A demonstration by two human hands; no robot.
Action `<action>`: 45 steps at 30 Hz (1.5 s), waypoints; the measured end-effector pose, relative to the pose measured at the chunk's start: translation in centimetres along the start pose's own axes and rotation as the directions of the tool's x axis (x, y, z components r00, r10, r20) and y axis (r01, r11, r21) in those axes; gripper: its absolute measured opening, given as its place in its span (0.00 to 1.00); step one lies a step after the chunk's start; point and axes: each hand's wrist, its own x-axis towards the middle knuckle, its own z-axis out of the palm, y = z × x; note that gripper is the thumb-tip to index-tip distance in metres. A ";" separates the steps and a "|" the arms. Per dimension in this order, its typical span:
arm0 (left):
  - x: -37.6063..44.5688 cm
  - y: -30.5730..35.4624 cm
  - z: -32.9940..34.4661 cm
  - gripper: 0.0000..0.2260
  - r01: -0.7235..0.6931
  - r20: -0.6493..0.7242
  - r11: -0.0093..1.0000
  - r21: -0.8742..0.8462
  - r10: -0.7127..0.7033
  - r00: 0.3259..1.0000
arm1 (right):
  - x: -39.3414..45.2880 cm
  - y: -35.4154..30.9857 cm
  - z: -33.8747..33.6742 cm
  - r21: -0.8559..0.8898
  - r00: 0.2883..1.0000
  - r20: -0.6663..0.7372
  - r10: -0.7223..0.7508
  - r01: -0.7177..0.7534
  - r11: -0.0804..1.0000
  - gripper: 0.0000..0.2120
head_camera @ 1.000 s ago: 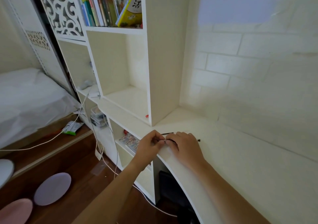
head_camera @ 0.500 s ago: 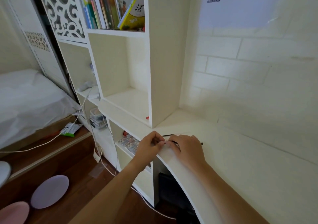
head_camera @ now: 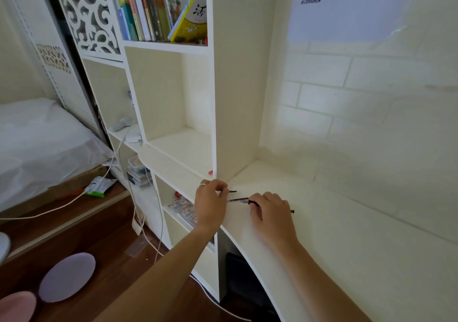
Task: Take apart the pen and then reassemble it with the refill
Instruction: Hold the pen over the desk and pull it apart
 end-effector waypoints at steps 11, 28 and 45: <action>0.2 -1.0 1.6 0.05 0.016 -0.084 0.997 0.072 -0.010 0.996 | 0.2 0.5 0.4 0.028 0.999 0.039 -0.009 0.008 1.000 0.11; -1.7 -0.3 1.1 0.08 -0.508 0.046 0.836 0.207 0.510 0.859 | 0.1 0.2 0.1 0.022 0.997 0.068 0.040 -0.042 0.999 0.12; -2.0 -0.9 1.4 0.09 -0.526 0.170 0.805 0.274 0.498 0.850 | 0.2 0.3 0.2 -0.018 0.999 0.035 -0.020 0.021 1.000 0.13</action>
